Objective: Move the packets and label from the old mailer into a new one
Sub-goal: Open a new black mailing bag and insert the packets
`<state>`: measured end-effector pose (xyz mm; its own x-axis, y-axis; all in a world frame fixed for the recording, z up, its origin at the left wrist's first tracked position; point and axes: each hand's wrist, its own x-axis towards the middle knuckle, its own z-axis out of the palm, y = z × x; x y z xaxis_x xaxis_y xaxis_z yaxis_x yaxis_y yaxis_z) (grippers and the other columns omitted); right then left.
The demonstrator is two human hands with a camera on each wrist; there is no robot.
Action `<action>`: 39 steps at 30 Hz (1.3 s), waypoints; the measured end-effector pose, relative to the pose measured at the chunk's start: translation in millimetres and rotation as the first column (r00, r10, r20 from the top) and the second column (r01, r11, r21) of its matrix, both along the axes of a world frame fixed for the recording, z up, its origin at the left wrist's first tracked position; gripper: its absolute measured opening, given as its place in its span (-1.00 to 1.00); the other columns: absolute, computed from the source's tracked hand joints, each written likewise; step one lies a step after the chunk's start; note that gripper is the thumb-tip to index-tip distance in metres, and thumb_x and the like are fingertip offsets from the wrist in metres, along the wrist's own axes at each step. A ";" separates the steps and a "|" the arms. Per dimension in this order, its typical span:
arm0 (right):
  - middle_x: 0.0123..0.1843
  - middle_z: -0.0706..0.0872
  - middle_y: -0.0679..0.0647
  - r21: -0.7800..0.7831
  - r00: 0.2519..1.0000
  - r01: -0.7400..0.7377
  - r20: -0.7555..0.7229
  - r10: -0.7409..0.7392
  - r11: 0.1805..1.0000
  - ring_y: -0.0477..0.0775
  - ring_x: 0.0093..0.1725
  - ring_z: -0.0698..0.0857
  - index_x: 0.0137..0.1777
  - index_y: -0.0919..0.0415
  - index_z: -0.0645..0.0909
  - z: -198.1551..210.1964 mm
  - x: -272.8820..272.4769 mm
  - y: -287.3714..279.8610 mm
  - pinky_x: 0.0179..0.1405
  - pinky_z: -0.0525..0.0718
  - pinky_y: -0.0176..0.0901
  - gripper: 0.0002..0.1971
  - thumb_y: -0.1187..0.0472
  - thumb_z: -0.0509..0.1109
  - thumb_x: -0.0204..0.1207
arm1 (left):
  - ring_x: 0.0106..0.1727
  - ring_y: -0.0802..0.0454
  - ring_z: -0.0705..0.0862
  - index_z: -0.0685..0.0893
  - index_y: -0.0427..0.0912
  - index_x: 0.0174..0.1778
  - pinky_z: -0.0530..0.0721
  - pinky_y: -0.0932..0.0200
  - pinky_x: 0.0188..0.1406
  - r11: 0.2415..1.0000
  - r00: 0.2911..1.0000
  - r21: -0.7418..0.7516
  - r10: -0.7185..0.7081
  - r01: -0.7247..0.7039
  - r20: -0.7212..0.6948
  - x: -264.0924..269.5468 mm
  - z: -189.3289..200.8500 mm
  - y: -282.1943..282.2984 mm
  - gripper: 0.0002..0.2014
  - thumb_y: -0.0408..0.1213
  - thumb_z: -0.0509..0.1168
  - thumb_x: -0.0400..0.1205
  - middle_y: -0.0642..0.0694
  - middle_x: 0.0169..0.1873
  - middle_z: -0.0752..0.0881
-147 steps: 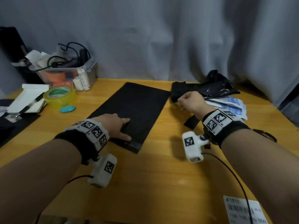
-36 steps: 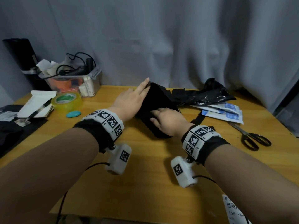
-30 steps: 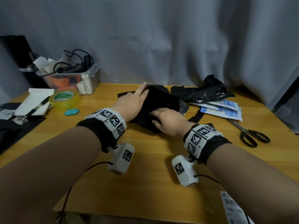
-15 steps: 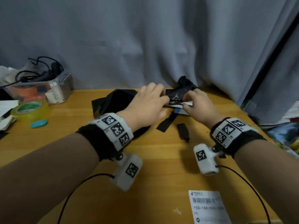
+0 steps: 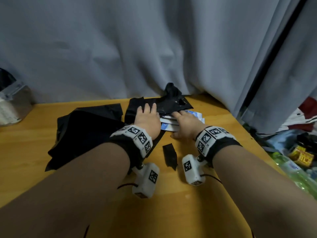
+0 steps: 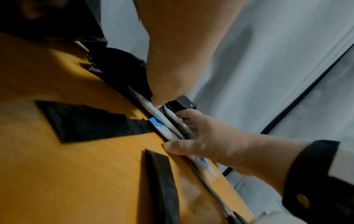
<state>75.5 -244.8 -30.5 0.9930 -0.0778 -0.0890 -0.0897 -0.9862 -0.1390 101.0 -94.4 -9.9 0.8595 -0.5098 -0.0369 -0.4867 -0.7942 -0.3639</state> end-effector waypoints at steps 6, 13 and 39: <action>0.25 0.63 0.22 -0.213 0.991 -0.113 -0.098 0.093 0.971 0.25 0.22 0.64 0.38 0.23 0.41 14.6 19.1 11.6 0.20 0.62 0.02 -0.57 0.22 0.33 0.52 | 0.41 -0.22 0.38 0.13 -0.32 0.58 0.47 -0.08 0.27 0.944 0.993 -0.330 0.025 0.014 0.115 26.5 -4.4 5.2 -0.45 -0.14 0.05 0.71 -0.25 0.47 0.33; 0.16 0.68 0.20 -0.277 0.999 -0.049 -0.031 0.042 0.960 0.23 0.12 0.69 0.25 0.26 0.59 21.7 10.6 6.2 0.08 0.64 0.01 -0.69 0.42 0.21 0.55 | 0.43 -0.29 0.36 0.17 -0.15 0.60 0.44 -0.15 0.38 0.791 0.995 -0.605 0.047 -0.088 -0.083 44.6 0.5 16.3 -0.46 -0.03 0.03 0.71 -0.28 0.45 0.38; 0.01 0.76 0.11 0.723 0.736 -0.055 0.495 -0.461 0.688 0.06 -0.02 0.71 0.15 0.23 0.62 49.8 -88.3 -25.7 0.03 0.67 -0.05 -0.79 0.37 0.22 0.60 | 0.65 -0.22 0.07 0.37 0.05 0.54 0.06 -0.10 0.62 0.696 0.915 -0.705 -0.186 -0.134 -0.358 5.4 42.3 31.4 -0.59 -0.25 0.03 0.74 -0.20 0.63 0.15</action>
<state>-12.8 -270.4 19.2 0.7954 -0.4619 0.3924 0.0819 -0.5597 -0.8247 106.4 -63.0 32.4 0.8411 -0.5401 0.0296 -0.4770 -0.7150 0.5111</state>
